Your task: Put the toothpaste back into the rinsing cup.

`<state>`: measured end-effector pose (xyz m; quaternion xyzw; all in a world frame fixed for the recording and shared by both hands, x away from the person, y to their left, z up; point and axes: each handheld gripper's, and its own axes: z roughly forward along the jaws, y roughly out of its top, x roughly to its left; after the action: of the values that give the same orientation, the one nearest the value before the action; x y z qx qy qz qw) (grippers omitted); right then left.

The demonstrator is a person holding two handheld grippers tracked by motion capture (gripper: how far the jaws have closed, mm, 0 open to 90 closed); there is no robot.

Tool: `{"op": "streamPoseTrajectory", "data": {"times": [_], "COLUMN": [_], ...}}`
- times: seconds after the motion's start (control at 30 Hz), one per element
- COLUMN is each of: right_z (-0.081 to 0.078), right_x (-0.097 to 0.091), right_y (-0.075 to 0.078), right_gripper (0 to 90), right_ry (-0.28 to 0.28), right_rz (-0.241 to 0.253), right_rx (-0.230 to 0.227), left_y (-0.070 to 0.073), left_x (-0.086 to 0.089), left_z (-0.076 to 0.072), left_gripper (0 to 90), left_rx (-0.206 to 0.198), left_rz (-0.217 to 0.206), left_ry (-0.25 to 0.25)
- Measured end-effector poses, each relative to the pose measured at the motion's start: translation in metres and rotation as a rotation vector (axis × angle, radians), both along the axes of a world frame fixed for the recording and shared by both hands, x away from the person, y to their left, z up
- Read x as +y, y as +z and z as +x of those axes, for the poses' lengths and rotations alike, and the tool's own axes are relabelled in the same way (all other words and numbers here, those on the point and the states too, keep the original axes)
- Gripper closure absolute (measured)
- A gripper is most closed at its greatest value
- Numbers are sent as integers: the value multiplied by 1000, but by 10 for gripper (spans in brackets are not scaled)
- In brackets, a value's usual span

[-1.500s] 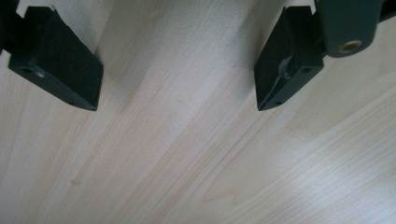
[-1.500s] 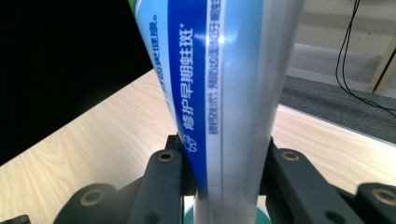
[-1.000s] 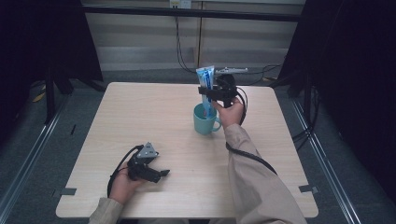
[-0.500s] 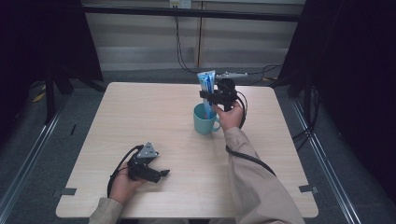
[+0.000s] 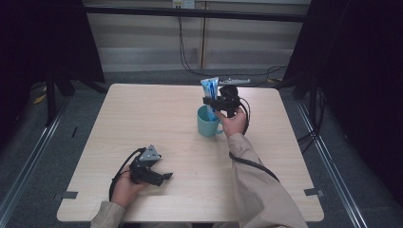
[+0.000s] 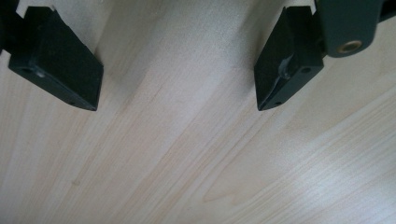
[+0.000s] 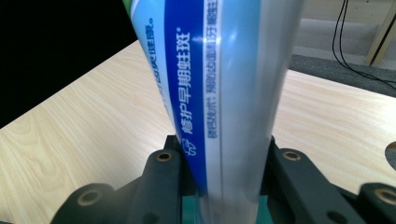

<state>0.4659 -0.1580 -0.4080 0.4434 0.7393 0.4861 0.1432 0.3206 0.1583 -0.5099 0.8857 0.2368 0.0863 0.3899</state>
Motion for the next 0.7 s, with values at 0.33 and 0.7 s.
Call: {"op": "streamPoseTrajectory", "data": {"times": [0.33, 0.7], "right_z": [-1, -1], "right_x": [3, 3], "right_y": [-9, -15], "right_gripper": [720, 719], "right_ry": [1, 2], "right_rz": [-26, -37], "right_rx": [13, 26], "left_y": [0, 0], "left_x": [0, 0], "left_z": [0, 0], "left_gripper": [155, 155], "left_rx": [0, 1], "left_rz": [0, 0], "left_ry": [1, 1]}}
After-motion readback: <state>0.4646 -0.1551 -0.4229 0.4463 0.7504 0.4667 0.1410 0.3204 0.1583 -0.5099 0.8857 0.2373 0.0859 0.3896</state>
